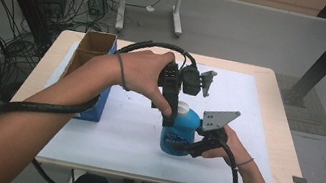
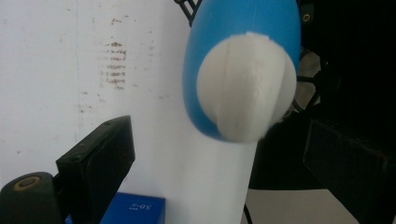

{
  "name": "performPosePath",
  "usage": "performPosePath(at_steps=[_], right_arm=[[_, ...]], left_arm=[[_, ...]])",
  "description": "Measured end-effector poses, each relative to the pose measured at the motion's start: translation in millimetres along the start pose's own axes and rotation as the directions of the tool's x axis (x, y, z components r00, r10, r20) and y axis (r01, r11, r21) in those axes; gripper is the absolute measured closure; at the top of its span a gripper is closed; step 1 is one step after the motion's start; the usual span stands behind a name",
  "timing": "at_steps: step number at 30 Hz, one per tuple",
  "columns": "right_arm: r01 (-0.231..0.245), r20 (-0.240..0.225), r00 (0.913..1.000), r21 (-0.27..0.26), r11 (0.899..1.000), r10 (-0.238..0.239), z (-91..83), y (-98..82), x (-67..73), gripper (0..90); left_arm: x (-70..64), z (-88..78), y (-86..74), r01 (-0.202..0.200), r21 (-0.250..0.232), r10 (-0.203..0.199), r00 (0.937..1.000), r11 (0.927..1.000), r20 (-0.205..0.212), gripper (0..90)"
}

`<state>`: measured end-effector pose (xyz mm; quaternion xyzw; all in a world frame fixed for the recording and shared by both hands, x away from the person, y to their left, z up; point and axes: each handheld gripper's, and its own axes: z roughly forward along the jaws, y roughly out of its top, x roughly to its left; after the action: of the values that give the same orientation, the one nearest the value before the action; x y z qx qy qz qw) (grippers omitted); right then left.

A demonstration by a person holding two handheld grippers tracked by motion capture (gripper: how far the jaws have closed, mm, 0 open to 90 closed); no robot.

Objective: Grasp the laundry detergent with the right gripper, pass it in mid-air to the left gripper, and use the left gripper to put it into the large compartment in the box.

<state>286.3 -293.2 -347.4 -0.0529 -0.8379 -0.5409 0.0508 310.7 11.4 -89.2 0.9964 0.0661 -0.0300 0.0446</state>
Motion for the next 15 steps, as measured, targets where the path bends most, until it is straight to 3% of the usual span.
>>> performPosePath(at_steps=[15], right_arm=[[0.017, -0.022, 0.9996, 0.001, 1.0, -0.017, 10.7, 8.9, -3.5, 41.8]], left_arm=[[-4.3, 6.1, 14.8, -0.029, 0.039, 0.028, 0.9994, 0.9988, 0.02, 9.3]])
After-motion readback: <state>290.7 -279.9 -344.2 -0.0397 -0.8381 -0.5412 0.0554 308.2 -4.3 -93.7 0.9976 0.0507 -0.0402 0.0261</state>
